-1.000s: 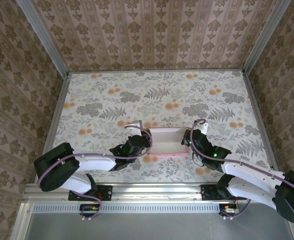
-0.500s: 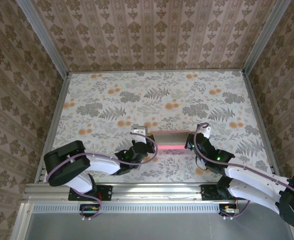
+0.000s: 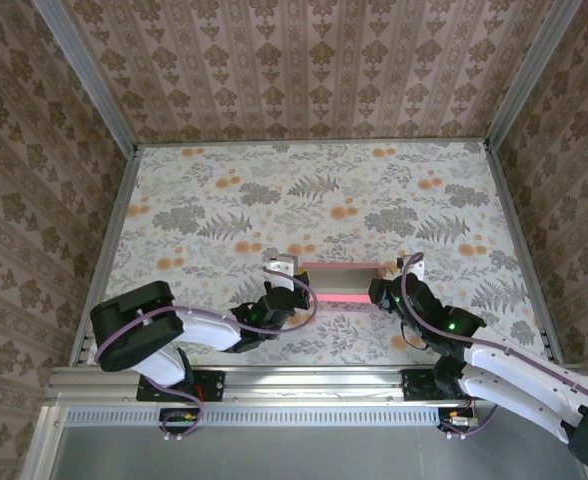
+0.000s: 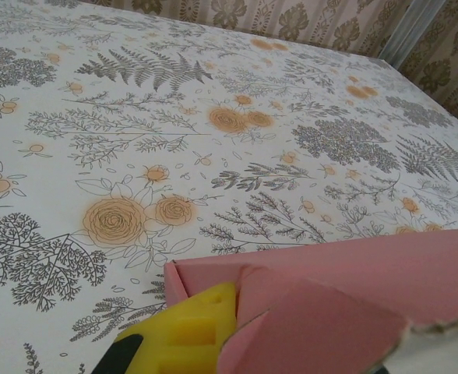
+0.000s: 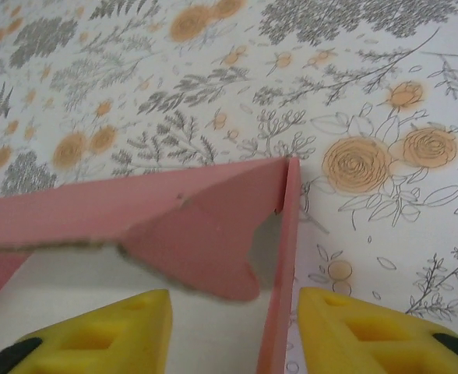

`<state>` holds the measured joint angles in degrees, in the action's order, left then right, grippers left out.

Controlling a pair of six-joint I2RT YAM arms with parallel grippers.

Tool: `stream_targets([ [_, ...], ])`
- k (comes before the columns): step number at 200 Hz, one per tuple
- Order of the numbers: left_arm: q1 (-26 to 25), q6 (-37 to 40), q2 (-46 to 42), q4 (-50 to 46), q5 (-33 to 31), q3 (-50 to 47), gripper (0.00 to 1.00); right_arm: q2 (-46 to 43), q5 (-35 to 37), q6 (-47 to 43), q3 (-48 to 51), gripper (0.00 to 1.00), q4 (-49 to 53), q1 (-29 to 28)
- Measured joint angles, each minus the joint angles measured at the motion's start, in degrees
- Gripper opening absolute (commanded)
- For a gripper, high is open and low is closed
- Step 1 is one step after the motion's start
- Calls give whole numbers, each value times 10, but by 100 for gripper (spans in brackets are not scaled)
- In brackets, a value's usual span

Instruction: Fold the paper box

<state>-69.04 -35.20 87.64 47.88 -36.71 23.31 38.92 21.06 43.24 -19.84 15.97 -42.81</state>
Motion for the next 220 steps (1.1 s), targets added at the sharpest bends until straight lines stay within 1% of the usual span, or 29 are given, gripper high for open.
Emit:
stream_targets([
  [22, 0, 6, 0, 1, -1, 0, 1, -29, -33, -14, -9, 57, 37, 0],
  [52, -2, 10, 0, 1, -3, 0, 1, -85, -83, -37, -39, 56, 86, 0],
  [74, -3, 14, 0, 1, -5, 0, 2, -123, -117, -56, -75, 54, 129, 0],
  [90, -3, 17, 0, 1, -4, 0, 5, -131, -138, -65, -111, 52, 152, 0],
  [118, -4, 28, 0, 3, 1, -5, 13, -96, -165, -75, -176, 51, 164, 0],
  [159, -14, 43, 4, -11, 16, -19, 27, 23, -178, -75, -243, 50, 164, 8],
  [172, -18, 46, 3, -16, 21, -19, 36, 54, -184, -75, -246, 50, 163, 10],
  [181, -21, 50, 0, -26, 23, -19, 48, 70, -187, -73, -246, 50, 163, 11],
  [192, -26, 47, -10, -39, 26, -20, 67, 83, -191, -72, -246, 50, 163, 11],
  [205, -33, 48, -31, -62, 33, -21, 98, 91, -196, -70, -246, 49, 160, 12],
  [208, -35, 48, -38, -70, 35, -21, 99, 91, -197, -70, -246, 49, 159, 13],
  [220, -41, 44, -65, -98, 45, -21, 100, 93, -201, -70, -246, 49, 152, 15],
])
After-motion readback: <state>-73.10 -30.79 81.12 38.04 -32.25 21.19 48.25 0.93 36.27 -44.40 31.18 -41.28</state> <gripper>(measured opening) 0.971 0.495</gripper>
